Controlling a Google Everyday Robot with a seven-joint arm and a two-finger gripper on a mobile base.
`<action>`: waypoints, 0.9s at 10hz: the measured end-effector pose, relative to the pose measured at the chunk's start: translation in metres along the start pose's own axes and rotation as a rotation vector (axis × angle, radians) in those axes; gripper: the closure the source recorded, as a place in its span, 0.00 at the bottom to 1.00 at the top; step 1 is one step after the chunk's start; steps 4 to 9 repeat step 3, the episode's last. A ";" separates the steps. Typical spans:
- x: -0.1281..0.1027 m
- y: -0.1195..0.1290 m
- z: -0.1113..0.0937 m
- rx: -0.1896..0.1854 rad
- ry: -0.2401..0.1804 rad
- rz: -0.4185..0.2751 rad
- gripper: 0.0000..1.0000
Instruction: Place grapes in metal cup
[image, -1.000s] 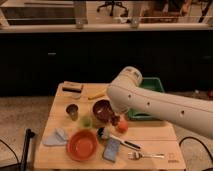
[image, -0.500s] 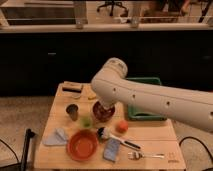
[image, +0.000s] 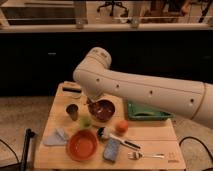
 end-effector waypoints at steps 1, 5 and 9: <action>-0.009 -0.014 0.001 0.008 -0.032 -0.050 1.00; -0.019 -0.031 0.001 0.010 -0.084 -0.108 1.00; -0.019 -0.031 0.001 0.010 -0.084 -0.108 1.00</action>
